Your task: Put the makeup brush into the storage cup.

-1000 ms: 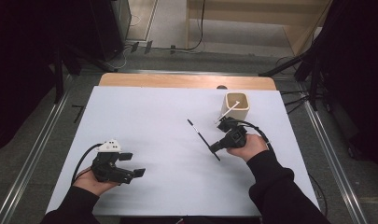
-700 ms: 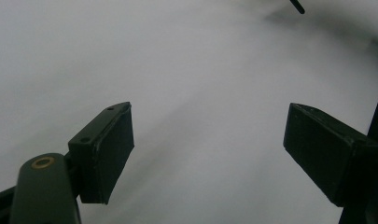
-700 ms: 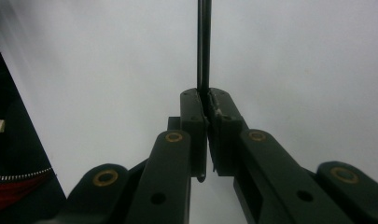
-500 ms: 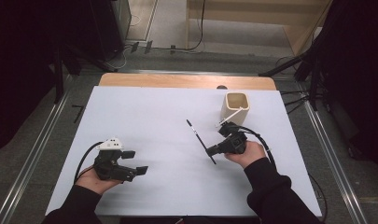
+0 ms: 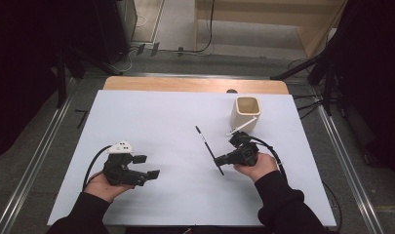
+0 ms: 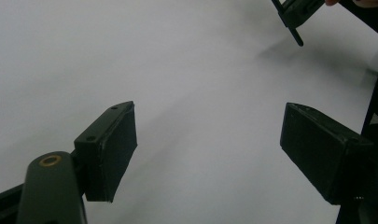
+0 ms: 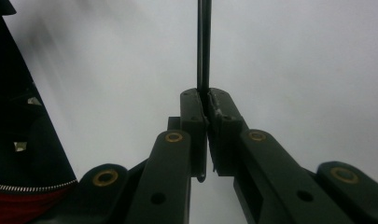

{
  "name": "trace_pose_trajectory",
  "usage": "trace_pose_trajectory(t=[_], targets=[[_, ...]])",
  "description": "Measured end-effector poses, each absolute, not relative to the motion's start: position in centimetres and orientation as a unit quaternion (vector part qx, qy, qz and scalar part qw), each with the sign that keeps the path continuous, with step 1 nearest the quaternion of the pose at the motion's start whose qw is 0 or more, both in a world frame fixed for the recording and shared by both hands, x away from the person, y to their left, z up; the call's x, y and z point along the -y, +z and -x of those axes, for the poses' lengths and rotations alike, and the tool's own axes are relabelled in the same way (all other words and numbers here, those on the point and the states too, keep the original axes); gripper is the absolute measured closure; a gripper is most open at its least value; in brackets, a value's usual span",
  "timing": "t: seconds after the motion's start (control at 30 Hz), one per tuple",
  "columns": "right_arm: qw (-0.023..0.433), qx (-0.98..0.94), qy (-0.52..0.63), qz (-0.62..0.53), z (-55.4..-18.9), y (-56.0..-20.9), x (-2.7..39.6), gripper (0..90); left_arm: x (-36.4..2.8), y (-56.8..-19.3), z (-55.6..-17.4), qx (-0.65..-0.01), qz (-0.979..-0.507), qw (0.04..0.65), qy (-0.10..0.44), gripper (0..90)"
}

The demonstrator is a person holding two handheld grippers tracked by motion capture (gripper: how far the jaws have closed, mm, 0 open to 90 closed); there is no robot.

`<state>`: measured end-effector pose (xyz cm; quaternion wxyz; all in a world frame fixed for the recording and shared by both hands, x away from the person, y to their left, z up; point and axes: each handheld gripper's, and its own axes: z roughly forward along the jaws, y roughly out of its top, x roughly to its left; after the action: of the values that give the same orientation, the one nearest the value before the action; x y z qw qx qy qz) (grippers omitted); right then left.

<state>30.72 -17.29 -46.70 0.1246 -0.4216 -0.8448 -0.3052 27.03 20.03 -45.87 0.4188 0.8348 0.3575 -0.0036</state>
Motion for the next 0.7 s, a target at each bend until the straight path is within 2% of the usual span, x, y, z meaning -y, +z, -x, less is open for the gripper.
trace_pose_trajectory(t=[0.7], targets=[[0.120, 0.830, -0.332, 0.431, -29.3, -46.8, 15.7, 87.4, -18.0, -45.8, -27.7, -0.364, -0.827, 0.428, -0.025, 20.6]])
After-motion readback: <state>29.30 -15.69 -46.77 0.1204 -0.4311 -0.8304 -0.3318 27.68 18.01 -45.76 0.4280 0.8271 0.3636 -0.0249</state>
